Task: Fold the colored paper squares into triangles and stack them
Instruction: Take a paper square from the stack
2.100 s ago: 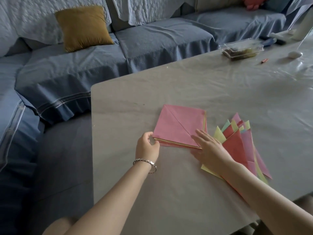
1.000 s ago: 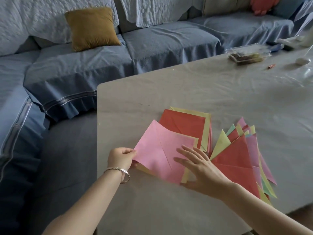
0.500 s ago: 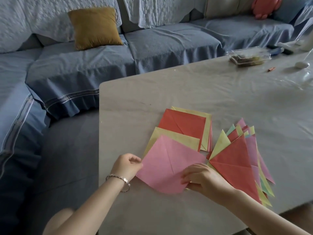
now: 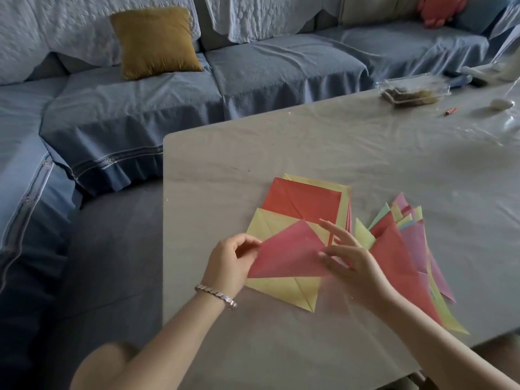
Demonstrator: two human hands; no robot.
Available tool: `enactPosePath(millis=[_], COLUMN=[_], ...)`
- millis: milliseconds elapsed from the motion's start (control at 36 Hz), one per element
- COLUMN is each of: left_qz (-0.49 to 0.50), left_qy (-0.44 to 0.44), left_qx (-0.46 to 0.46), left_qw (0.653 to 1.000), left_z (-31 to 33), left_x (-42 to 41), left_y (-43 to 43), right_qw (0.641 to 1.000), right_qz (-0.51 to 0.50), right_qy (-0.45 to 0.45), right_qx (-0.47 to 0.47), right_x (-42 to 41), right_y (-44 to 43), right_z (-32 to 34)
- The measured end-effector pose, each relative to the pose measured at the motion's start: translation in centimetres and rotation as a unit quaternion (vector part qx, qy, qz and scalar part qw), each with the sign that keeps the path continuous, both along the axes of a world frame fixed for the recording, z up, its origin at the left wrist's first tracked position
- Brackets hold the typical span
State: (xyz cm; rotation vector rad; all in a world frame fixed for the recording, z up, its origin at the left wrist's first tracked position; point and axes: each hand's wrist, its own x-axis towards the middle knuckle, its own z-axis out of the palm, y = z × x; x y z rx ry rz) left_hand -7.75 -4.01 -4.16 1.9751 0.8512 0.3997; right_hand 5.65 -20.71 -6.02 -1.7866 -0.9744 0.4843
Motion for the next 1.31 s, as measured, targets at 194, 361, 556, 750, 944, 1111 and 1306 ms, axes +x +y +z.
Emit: enactPosePath(millis=[194, 361, 556, 750, 944, 1111, 1306], left_qz=[0.001, 0.014, -0.005, 0.034, 0.03, 0.026, 0.03], left_qy=[-0.008, -0.017, -0.068, -0.121, -0.139, -0.161, -0.163], left_qx=[-0.067, -0.047, 0.063, 0.119, 0.159, 0.174, 0.166], left_qw=[0.998, 0.999, 0.996, 0.985, 0.977, 0.971, 0.972], left_z=[0.6, 1.4, 3.3, 3.5, 3.7, 3.7, 3.7], left_x=[-1.7, -2.2, -1.7, -0.8, -1.0, -1.2, -1.4], left_y=[-0.7, -1.6, -3.0, -4.0, -4.2, -4.2, -4.3], right_qw=[0.996, 0.985, 0.981, 0.979, 0.973, 0.964, 0.964], right_qz=[-0.026, -0.106, -0.128, -0.145, -0.168, -0.171, -0.157], right_qy=[0.083, 0.132, 0.148, 0.14, 0.145, 0.185, 0.19], right_qx=[-0.027, -0.02, -0.014, 0.042, 0.07, 0.087, 0.105], right_x=[-0.5, -1.3, -2.1, -2.9, -3.2, -3.8, -4.1], right_y=[1.1, 1.5, 1.4, 1.2, 1.2, 1.1, 0.9], right_z=[2.0, 2.5, 3.4, 4.6, 5.1, 5.6, 5.9])
